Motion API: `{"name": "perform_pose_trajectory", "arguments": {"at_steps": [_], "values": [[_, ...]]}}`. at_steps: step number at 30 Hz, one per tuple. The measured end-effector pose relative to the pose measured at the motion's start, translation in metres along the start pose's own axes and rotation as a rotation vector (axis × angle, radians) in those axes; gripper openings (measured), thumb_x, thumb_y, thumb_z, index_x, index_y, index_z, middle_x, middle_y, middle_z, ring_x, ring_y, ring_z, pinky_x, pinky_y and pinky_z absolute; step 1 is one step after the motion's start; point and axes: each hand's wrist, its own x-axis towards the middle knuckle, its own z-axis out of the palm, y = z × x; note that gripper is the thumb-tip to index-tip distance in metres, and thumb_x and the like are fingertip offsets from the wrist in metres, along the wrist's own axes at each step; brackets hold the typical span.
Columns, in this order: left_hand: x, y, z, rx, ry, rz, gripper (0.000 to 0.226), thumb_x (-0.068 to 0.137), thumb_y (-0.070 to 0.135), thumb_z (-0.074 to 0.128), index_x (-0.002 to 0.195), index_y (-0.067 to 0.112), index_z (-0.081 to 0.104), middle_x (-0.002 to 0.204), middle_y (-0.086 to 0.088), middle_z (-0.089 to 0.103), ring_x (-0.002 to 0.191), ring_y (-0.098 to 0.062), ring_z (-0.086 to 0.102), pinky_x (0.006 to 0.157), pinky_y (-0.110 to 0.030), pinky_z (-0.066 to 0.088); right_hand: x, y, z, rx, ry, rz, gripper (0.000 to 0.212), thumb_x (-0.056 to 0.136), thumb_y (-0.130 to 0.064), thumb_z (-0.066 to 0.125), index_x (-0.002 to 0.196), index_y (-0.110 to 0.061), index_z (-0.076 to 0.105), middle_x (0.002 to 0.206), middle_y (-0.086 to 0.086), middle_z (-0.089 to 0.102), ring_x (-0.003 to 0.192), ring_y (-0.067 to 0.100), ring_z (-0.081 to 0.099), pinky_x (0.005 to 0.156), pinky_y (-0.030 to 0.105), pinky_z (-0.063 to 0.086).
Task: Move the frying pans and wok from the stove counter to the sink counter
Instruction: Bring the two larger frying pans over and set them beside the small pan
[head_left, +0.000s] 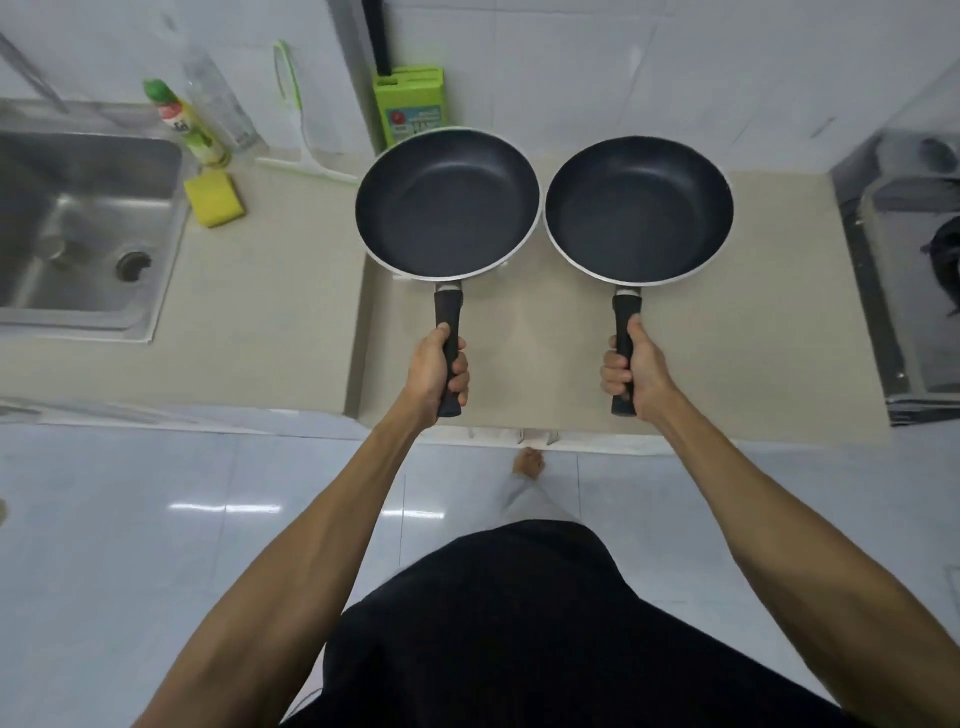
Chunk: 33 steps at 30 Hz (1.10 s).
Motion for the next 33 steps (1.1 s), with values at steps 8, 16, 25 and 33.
{"name": "perform_pose_trajectory", "arguments": {"at_steps": [8, 16, 25, 33], "values": [[-0.09, -0.008, -0.156, 0.014, 0.009, 0.217, 0.035, 0.102, 0.04, 0.034, 0.082, 0.015, 0.048, 0.049, 0.003, 0.036, 0.032, -0.013, 0.029, 0.032, -0.022, 0.034, -0.072, 0.069, 0.085, -0.076, -0.149, -0.108, 0.051, 0.103, -0.061, 0.034, 0.075, -0.02, 0.043, 0.041, -0.008, 0.029, 0.026, 0.004, 0.022, 0.033, 0.012, 0.015], [-0.179, -0.015, -0.34, -0.033, 0.244, 0.312, 0.035, 0.103, 0.039, 0.033, 0.083, 0.013, 0.047, 0.048, 0.003, 0.036, 0.032, -0.013, 0.029, 0.033, -0.022, 0.035, -0.118, 0.154, 0.219, -0.244, -0.375, -0.022, 0.052, 0.103, -0.061, 0.033, 0.076, -0.018, 0.045, 0.04, -0.008, 0.029, 0.024, 0.004, 0.024, 0.031, 0.011, 0.018], [-0.198, 0.004, -0.51, -0.207, 0.45, 0.319, 0.035, 0.103, 0.039, 0.034, 0.084, 0.013, 0.048, 0.047, 0.004, 0.038, 0.032, -0.012, 0.03, 0.033, -0.022, 0.035, -0.108, 0.217, 0.37, -0.529, -0.49, 0.083, 0.05, 0.1, -0.065, 0.038, 0.078, -0.02, 0.046, 0.044, -0.007, 0.028, 0.026, 0.004, 0.023, 0.033, 0.012, 0.017], [-0.204, 0.055, -0.671, -0.328, 0.599, 0.26, 0.034, 0.102, 0.039, 0.034, 0.082, 0.015, 0.047, 0.048, 0.005, 0.037, 0.032, -0.011, 0.03, 0.032, -0.022, 0.034, -0.073, 0.271, 0.569, -0.667, -0.54, 0.15, 0.051, 0.1, -0.066, 0.036, 0.077, -0.021, 0.043, 0.043, -0.007, 0.028, 0.027, 0.005, 0.023, 0.032, 0.013, 0.016]]}}
